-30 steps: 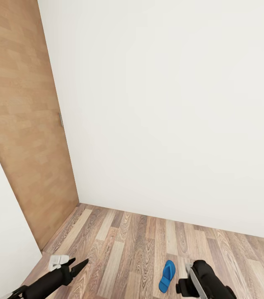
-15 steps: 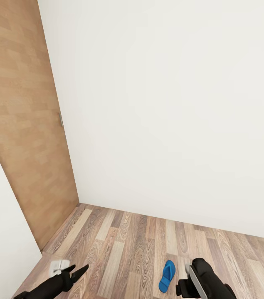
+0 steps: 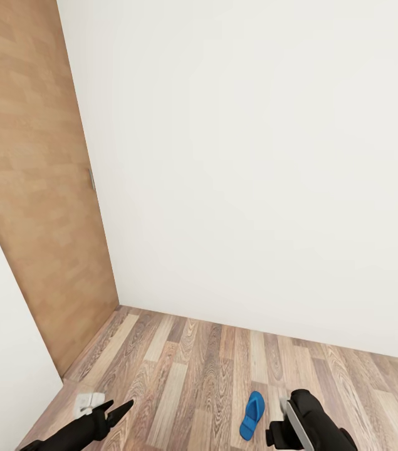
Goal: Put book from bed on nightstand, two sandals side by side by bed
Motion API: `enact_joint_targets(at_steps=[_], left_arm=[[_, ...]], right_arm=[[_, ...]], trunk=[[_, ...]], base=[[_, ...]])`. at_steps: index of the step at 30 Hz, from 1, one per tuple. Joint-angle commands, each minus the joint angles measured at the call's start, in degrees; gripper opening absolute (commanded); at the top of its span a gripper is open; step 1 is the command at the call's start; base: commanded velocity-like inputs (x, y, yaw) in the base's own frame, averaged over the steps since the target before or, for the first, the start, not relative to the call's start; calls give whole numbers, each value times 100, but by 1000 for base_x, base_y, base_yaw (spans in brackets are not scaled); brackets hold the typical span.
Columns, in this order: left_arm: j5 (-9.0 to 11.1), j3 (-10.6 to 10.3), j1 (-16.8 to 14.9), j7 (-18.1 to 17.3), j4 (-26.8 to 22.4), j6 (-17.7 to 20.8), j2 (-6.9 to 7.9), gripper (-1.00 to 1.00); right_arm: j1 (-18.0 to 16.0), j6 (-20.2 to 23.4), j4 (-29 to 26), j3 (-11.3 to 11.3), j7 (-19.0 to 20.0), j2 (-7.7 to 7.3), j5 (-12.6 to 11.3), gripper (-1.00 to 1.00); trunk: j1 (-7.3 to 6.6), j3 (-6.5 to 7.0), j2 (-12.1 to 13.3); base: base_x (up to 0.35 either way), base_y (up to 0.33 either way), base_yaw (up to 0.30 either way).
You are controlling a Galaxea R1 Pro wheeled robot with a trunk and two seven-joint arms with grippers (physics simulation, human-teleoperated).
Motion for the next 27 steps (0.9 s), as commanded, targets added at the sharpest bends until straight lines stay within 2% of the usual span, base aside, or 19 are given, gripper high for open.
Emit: enact_joint_targets(at_steps=[1,27], left_arm=[[41,5,-3,-13,0,52,3,100],[31,0,-2,-17,0,52,6,100]], right_arm=[[-3,26,-8,-3,-1,-6,-1,100],[-3,40,-51,-8,-1,-37,-1,100]], trunk=[[22,-25,-45],[593,-491,-1088]], base=[[0,0,0],[0,0,0]])
